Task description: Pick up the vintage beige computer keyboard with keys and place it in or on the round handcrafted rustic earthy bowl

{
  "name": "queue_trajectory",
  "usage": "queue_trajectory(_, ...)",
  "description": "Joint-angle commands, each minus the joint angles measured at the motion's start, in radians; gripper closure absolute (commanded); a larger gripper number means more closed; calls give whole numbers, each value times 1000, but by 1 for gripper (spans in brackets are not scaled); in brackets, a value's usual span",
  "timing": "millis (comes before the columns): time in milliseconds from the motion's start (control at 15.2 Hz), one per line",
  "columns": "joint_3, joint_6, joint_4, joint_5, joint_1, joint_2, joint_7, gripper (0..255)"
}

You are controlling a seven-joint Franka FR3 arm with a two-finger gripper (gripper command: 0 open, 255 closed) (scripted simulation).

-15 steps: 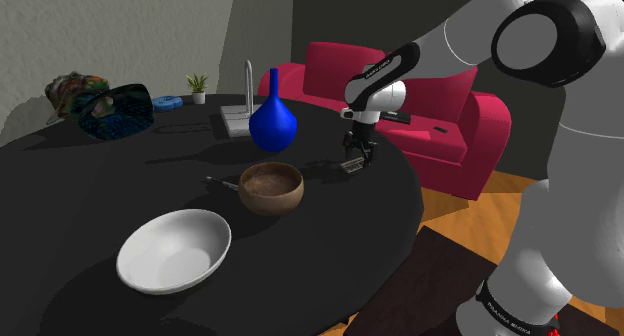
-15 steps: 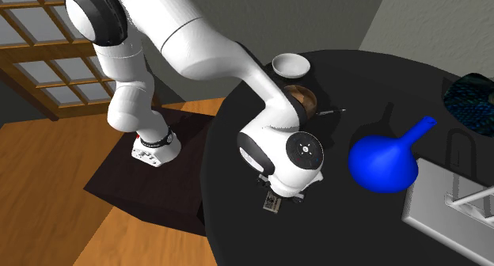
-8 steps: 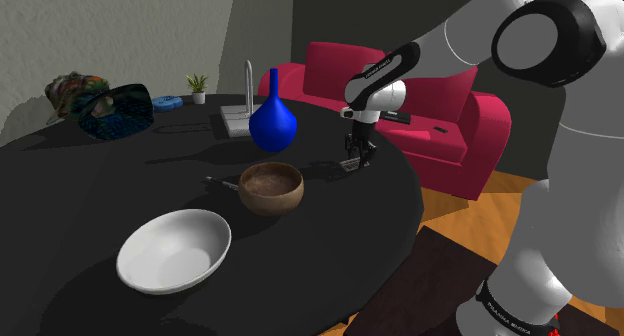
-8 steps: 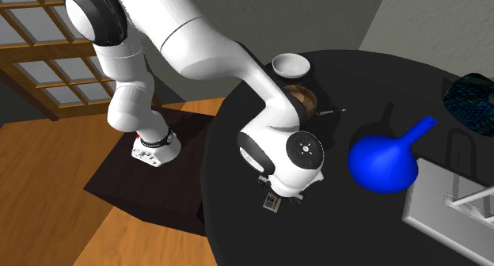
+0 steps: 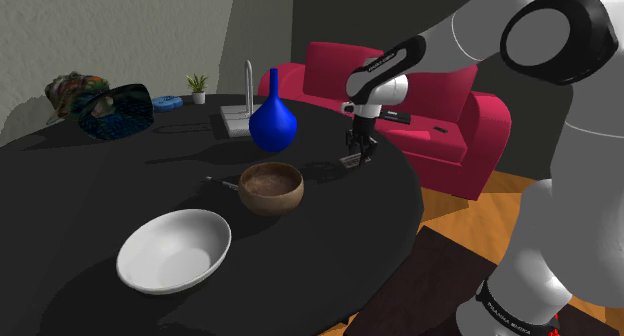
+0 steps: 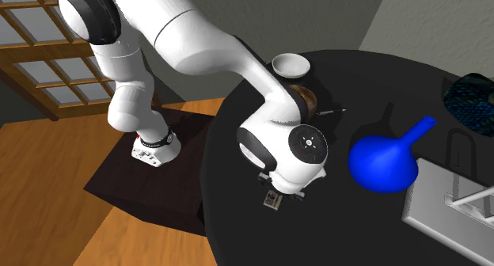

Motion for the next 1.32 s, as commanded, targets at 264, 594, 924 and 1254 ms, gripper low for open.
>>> queue_trajectory(264, -13, -69, 31, -48, 11, -54, 34, 255)
queue_trajectory(594, -19, -128, 65, -78, 18, -89, 59, 255)
queue_trajectory(924, -21, -189, 105, -103, 23, -119, 79, 255)
queue_trajectory(1254, -22, -251, 150, -123, 26, -143, 96, 255)
